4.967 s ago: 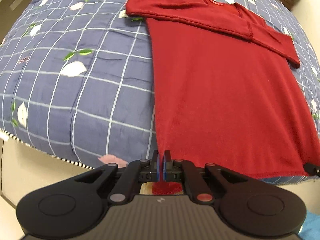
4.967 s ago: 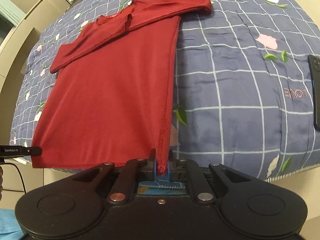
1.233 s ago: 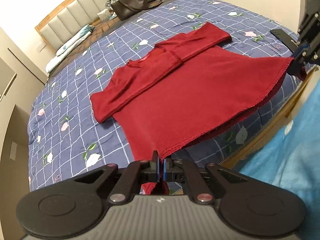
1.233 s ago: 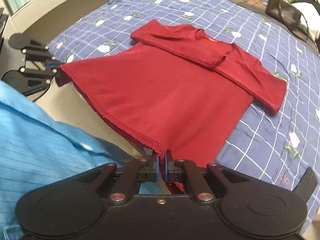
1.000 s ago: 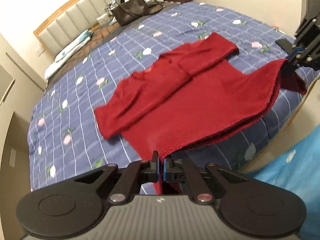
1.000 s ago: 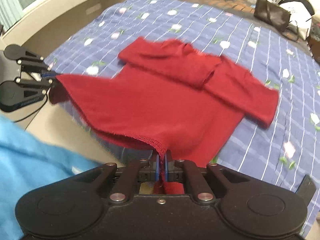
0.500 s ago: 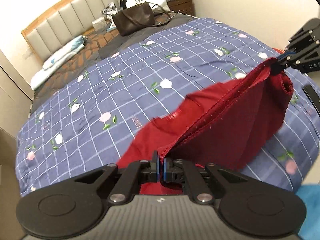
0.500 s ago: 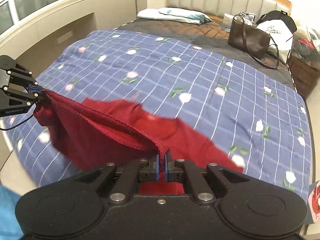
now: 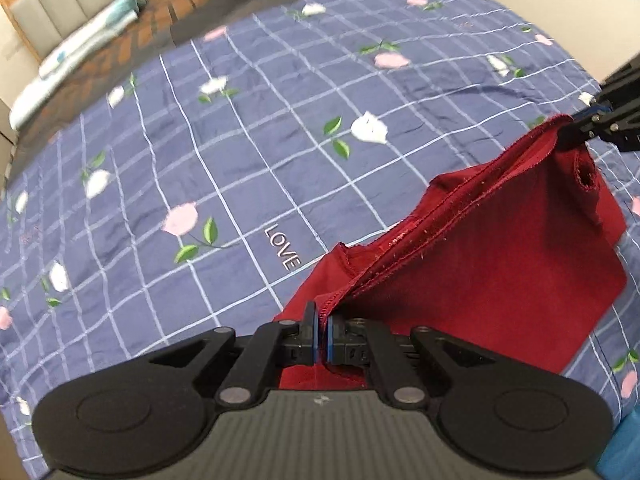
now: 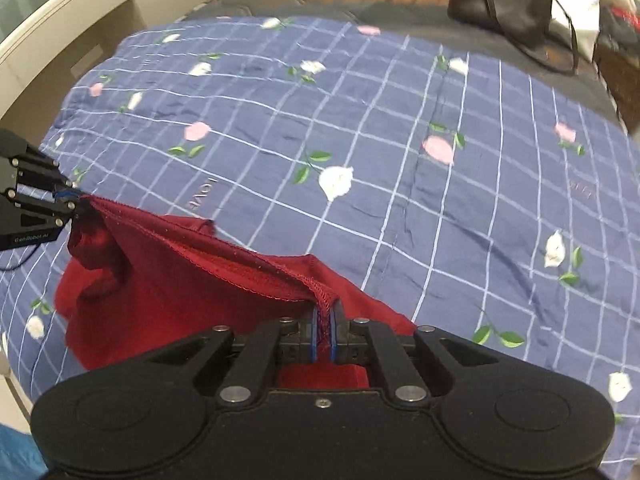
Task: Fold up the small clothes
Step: 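Carry the held hem up over the body toward the collar with both grippers, then lay the hem down on the collar and open both grippers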
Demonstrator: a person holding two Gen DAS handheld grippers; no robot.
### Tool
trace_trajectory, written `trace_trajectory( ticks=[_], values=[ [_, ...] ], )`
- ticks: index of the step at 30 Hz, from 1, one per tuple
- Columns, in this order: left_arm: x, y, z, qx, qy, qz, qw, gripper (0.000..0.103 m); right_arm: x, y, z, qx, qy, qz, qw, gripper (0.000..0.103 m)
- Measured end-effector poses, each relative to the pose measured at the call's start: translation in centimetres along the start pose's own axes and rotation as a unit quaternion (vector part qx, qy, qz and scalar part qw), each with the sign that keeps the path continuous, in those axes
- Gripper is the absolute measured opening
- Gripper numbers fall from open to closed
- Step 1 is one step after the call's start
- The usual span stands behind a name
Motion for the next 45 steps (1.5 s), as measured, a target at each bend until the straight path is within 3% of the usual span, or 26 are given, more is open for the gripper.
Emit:
trace_trajectory(
  ticks=[6,9,11,12,15,16,17,24,30,34,37,42,45],
  values=[
    [-1.4,-3.5,-0.5,-0.022,0.045,0.017,0.9986,0.006,1.7,-3.7,0.0,-0.018,-0.062,-0.010,0.998,0.007],
    [-1.9,-4.3,-0.4,-0.024,0.068,0.015,0.9973,0.023,1.7,-4.7,0.2,-0.019,-0.077,-0.007,0.997,0.009],
    [-2.2,-4.3,-0.1,-0.023,0.084,0.015,0.9961,0.050,1.8,-5.1,0.4,-0.015,-0.090,-0.006,0.996,0.017],
    [-2.4,-4.3,0.0,-0.021,0.093,0.016,0.9953,0.055,1.9,-5.1,0.5,-0.011,-0.097,-0.003,0.995,0.020],
    [-2.9,-3.9,0.7,-0.014,0.120,0.014,0.9926,0.072,2.4,-4.9,1.0,0.001,-0.120,0.014,0.993,0.049],
    [-3.0,-3.6,1.1,-0.011,0.129,0.010,0.9915,0.079,2.5,-4.7,1.3,0.008,-0.128,0.023,0.992,0.068],
    [-3.0,-3.3,1.4,-0.006,0.136,0.005,0.9907,0.085,2.6,-4.5,1.6,0.014,-0.132,0.031,0.991,0.080],
    [-2.9,-0.9,4.5,0.035,0.179,-0.006,0.9832,0.092,1.7,-2.8,5.8,0.050,-0.150,0.073,0.985,0.096],
    [-1.6,0.4,5.6,0.049,0.174,-0.001,0.9835,0.092,-0.3,-4.8,9.7,-0.017,-0.118,0.065,0.991,0.097],
    [-1.7,1.2,5.3,0.048,0.172,0.005,0.9839,0.092,0.8,-6.0,10.5,-0.032,-0.132,0.083,0.987,0.097],
    [-2.7,1.9,4.8,0.050,0.187,0.011,0.9810,0.093,3.3,-5.7,10.1,-0.017,-0.177,0.115,0.977,0.097],
    [-3.6,2.4,4.4,0.066,0.200,-0.001,0.9775,0.096,7.6,-3.4,10.0,0.013,-0.258,0.213,0.942,0.097],
    [-2.3,1.7,4.9,0.056,0.183,0.001,0.9815,0.096,8.7,-2.1,11.3,0.027,-0.294,0.226,0.928,0.098]
  ],
)
Point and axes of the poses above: each gripper's, at about its wrist camera, not at the fingertips, and y roughly against the way its jaws point, x to its right, z to its underside, the point moved 3 cm from there along -y, roughly the way its jaws point, and after that the axes turned 5 degrees about y, right-handed, at the moved point
